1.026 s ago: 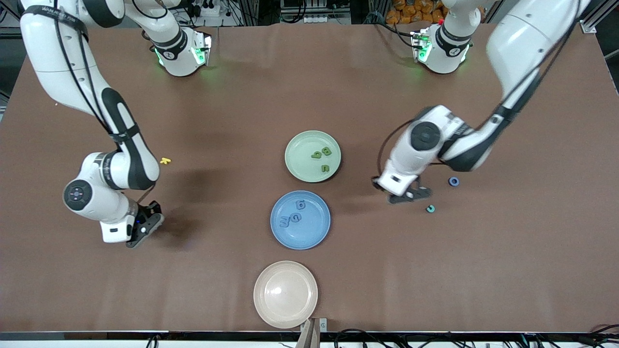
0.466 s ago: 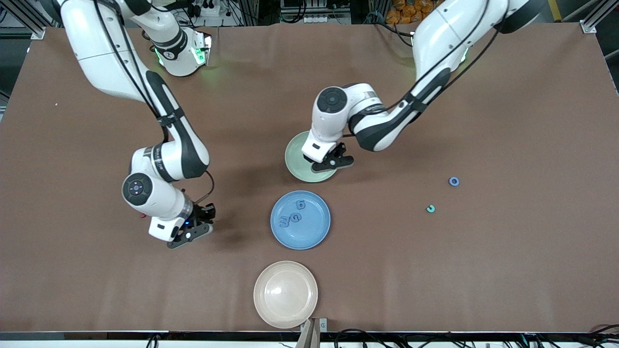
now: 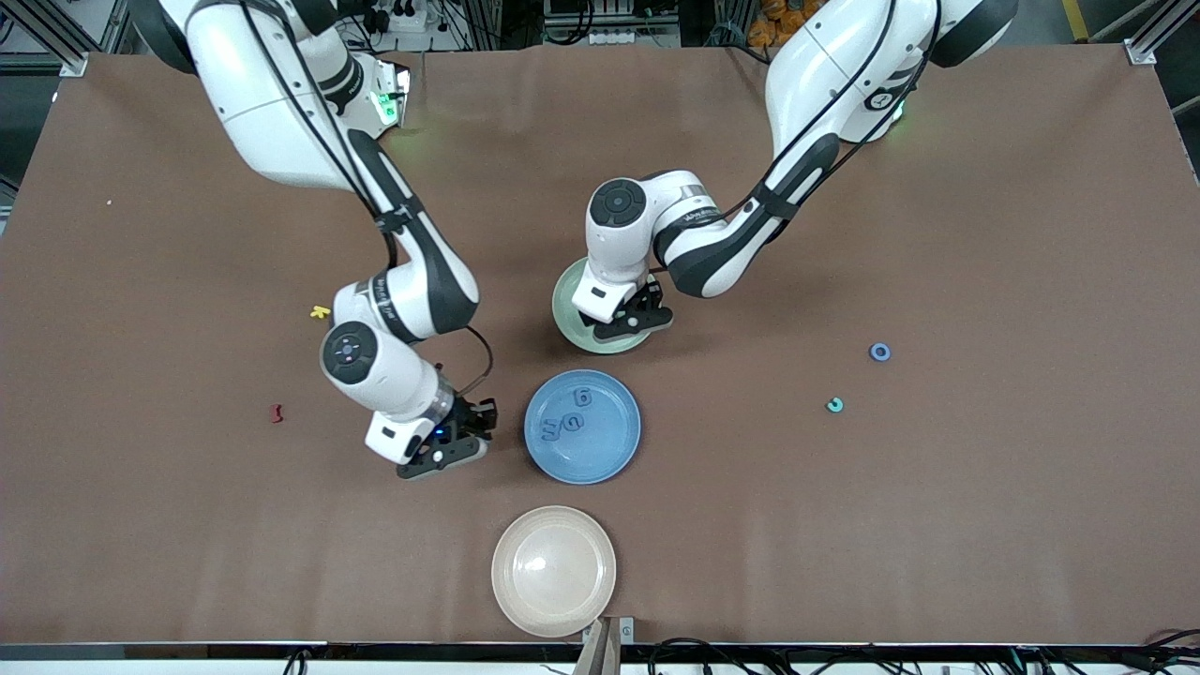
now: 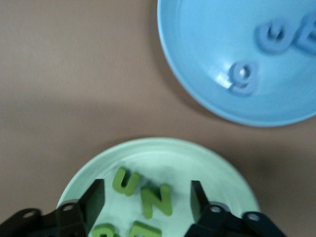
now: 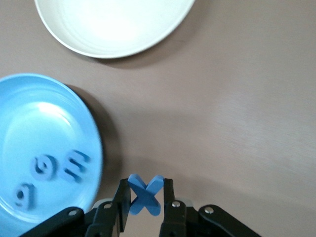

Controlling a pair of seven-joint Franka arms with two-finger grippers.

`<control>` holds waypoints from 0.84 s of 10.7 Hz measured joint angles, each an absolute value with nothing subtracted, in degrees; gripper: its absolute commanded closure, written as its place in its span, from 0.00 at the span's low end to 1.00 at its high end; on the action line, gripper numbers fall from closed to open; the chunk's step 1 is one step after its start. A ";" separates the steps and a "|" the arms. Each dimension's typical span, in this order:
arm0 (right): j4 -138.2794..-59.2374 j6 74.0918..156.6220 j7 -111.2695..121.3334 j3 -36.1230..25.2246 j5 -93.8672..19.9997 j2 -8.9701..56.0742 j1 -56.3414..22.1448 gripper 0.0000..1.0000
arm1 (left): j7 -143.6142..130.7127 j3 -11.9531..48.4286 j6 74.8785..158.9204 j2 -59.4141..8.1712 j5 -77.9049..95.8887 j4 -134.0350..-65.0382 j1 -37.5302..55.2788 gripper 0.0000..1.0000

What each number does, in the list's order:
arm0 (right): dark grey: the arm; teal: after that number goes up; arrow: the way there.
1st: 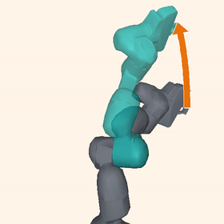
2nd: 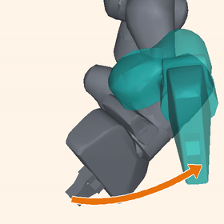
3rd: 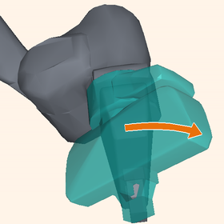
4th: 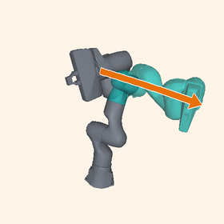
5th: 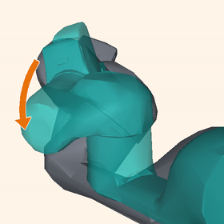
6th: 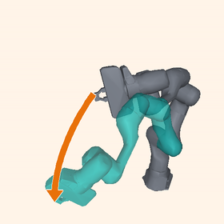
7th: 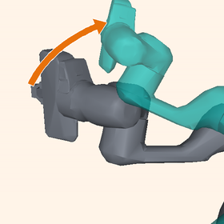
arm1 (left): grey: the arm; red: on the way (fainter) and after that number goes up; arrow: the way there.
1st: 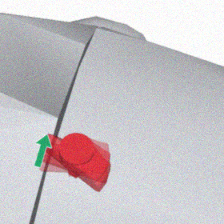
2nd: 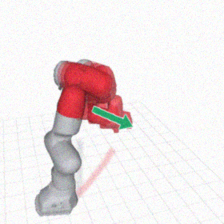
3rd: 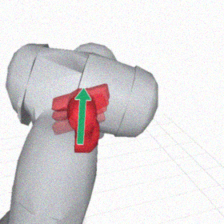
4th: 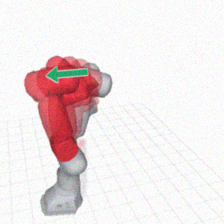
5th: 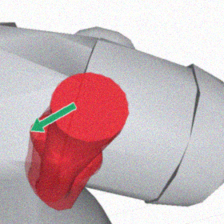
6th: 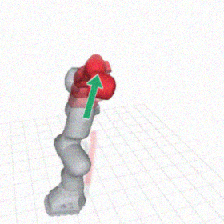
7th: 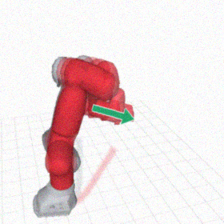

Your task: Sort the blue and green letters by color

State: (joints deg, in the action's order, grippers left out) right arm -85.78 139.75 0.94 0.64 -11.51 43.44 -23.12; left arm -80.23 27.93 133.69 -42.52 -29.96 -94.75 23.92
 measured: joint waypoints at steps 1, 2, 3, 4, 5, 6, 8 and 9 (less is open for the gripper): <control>-85.32 141.83 -0.93 1.14 -11.71 44.75 -23.94 0.99 | -79.81 27.70 133.65 -42.19 -29.96 -93.24 23.22 0.00; -85.13 143.62 -3.04 1.86 -11.90 45.87 -24.40 0.99 | -77.65 27.59 133.65 -41.61 -29.97 -91.95 22.04 0.00; -84.89 144.88 -5.25 2.33 -11.97 46.70 -25.06 0.99 | -75.07 27.50 133.64 -40.53 -29.97 -91.05 20.36 0.00; -84.33 145.42 -7.23 2.57 -12.00 47.33 -25.94 0.99 | -71.83 27.48 133.59 -39.03 -29.98 -90.62 18.18 0.00; -83.48 145.50 -8.98 2.71 -12.01 47.80 -26.77 0.98 | -68.40 27.44 133.51 -37.51 -29.97 -90.49 16.04 0.00; -82.51 145.50 -10.10 3.17 -12.03 48.30 -27.24 0.89 | -64.80 27.38 133.37 -36.08 -29.97 -90.45 13.76 0.00; -81.58 145.49 -12.24 4.17 -12.06 49.08 -27.72 0.00 | -55.67 27.29 132.67 -33.71 -29.97 -90.42 9.03 0.00; -81.43 145.49 -14.25 4.50 -12.10 49.30 -28.08 0.00 | -51.02 27.28 131.67 -32.58 -29.97 -90.42 6.66 0.00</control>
